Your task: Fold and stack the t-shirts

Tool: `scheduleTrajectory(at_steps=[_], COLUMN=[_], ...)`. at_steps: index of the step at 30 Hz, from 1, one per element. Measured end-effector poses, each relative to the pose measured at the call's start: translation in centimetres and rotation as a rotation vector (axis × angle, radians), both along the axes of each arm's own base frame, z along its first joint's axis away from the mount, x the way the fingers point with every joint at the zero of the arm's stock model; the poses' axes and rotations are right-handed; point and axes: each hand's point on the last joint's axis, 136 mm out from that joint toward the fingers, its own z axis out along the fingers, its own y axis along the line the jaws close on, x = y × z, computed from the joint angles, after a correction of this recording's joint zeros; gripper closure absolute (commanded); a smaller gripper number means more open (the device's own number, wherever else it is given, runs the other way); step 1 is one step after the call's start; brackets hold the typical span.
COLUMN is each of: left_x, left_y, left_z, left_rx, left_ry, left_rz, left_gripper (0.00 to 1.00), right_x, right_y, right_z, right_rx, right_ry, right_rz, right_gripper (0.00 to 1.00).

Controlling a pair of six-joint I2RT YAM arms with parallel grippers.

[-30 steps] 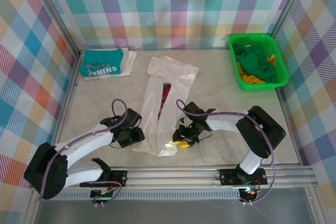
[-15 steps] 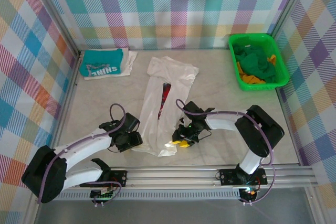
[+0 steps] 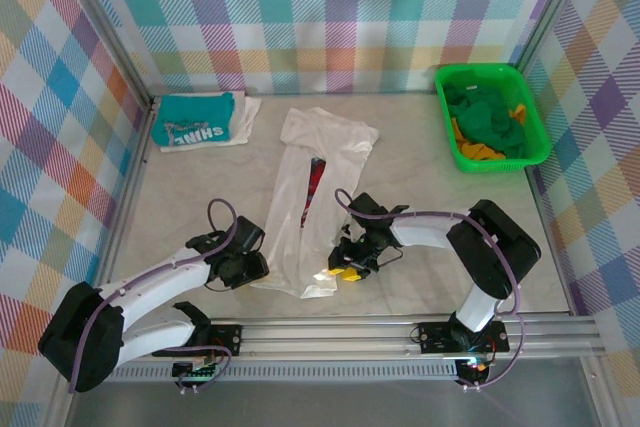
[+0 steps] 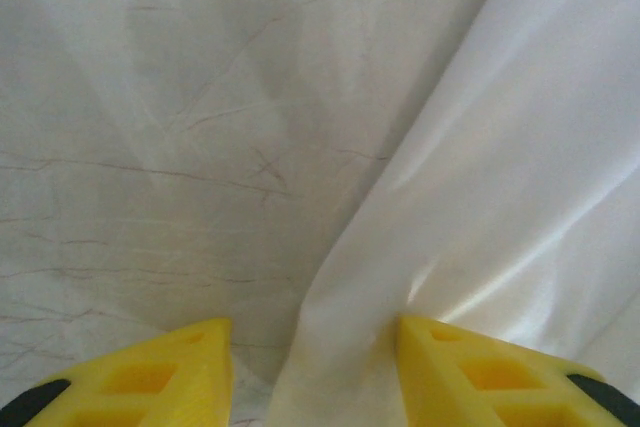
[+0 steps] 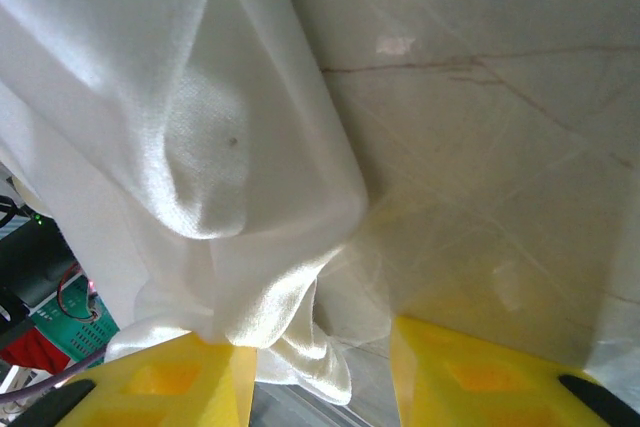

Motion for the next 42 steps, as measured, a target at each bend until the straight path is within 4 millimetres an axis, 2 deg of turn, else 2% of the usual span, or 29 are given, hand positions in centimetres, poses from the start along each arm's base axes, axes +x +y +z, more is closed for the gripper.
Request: scheduleTrajectory(at_steps=[4,7,9,17,21,25,30,34,37,39,42], left_x=[1.4,1.9,1.9,1.8,2.0,1.6,1.2,1.3,1.5,1.5,1.5], left_y=[-3.4,-4.4,-4.4,-3.8,-3.4,-2.9,-2.7,-2.8,-2.9,-2.9,-3.0], left_z=[1.0,1.1,0.9,1.1,2.1,1.8,1.0,1.2,1.7,2.0,2.5], left_rx=[-0.136,-0.166,-0.16,-0.138,-0.155,-0.163,-0.169,-0.176,-0.193,-0.209,-0.238], left_ry=[-0.064,-0.075,-0.068,-0.078,-0.127,-0.139,-0.128,-0.135,-0.151,-0.165,-0.19], left_rz=[-0.056,-0.069,-0.069,-0.056,-0.037,-0.019,-0.001,0.002,0.008,0.016,0.026], left_gripper=[0.55,0.55,0.57,0.91,0.98,1.0,1.0,1.0,1.0,1.0,1.0], right_x=[0.0,0.0,0.0,0.0,0.0,-0.3,-1.8,-2.2,-2.0,-1.9,-1.5], right_y=[0.0,0.0,0.1,0.4,0.7,1.4,4.6,5.4,5.2,4.6,3.1], right_z=[0.0,0.0,0.0,0.2,0.5,0.5,1.1,0.9,0.6,0.4,1.0], right_rx=[0.002,0.002,0.002,0.022,0.034,0.051,0.173,0.202,0.177,0.142,0.094], right_ry=[0.003,0.003,0.003,0.031,0.038,0.048,0.042,0.046,0.043,0.029,-0.021], right_rz=[0.0,0.0,0.0,0.001,0.005,0.013,0.098,0.118,0.103,0.09,0.052], right_gripper=[0.59,0.59,0.59,0.52,0.51,0.55,0.55,0.71,0.82,0.91,0.99])
